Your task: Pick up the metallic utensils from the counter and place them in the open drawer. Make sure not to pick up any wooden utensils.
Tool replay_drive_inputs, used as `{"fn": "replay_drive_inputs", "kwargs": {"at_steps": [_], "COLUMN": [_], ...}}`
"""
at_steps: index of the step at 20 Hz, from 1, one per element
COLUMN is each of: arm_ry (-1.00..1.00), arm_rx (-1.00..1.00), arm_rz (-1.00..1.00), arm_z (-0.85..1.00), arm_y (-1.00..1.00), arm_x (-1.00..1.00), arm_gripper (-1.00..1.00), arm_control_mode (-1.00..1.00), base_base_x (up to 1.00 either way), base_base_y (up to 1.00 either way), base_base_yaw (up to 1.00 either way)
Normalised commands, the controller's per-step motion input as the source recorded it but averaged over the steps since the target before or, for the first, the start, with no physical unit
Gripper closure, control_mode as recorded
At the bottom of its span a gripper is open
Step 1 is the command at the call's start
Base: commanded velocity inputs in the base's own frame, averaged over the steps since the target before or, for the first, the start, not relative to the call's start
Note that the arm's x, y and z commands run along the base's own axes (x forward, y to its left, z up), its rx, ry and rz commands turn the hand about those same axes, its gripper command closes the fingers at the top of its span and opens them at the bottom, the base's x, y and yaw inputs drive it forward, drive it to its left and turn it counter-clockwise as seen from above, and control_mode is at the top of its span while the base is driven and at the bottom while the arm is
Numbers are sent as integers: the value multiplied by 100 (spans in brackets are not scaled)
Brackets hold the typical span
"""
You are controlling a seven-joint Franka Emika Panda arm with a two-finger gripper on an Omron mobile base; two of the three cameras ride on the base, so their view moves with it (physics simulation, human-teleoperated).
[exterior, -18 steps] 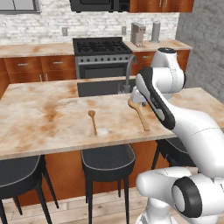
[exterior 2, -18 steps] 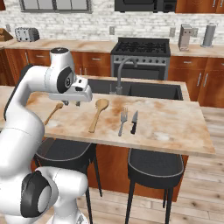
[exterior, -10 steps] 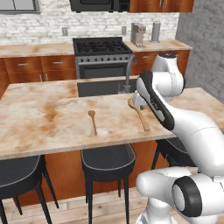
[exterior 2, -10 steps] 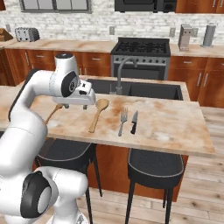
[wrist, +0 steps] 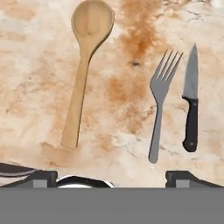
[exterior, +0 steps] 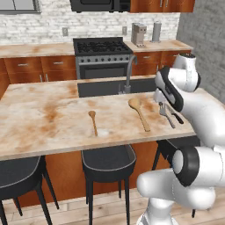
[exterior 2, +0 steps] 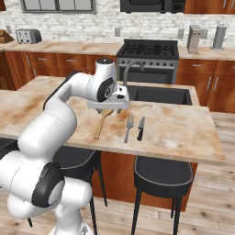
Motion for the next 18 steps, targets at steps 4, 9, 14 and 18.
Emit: {"fn": "replay_drive_inputs", "kwargs": {"at_steps": [4,9,14,18], "arm_ry": [8,3,1,15], "arm_rx": [-4,-7,-6,0], "arm_rz": [5,4,0,0], "arm_z": [-13,-24,-41,-42], "arm_y": [-64,-17,-3,-15], "arm_x": [23,52,32,-2], "arm_gripper": [-100,-100,-100,-100], "arm_control_mode": [-100,-100,-100,-100], "base_base_x": [0,0,0,0], "base_base_y": [0,0,0,0], "base_base_yaw": [0,0,0,0]}}
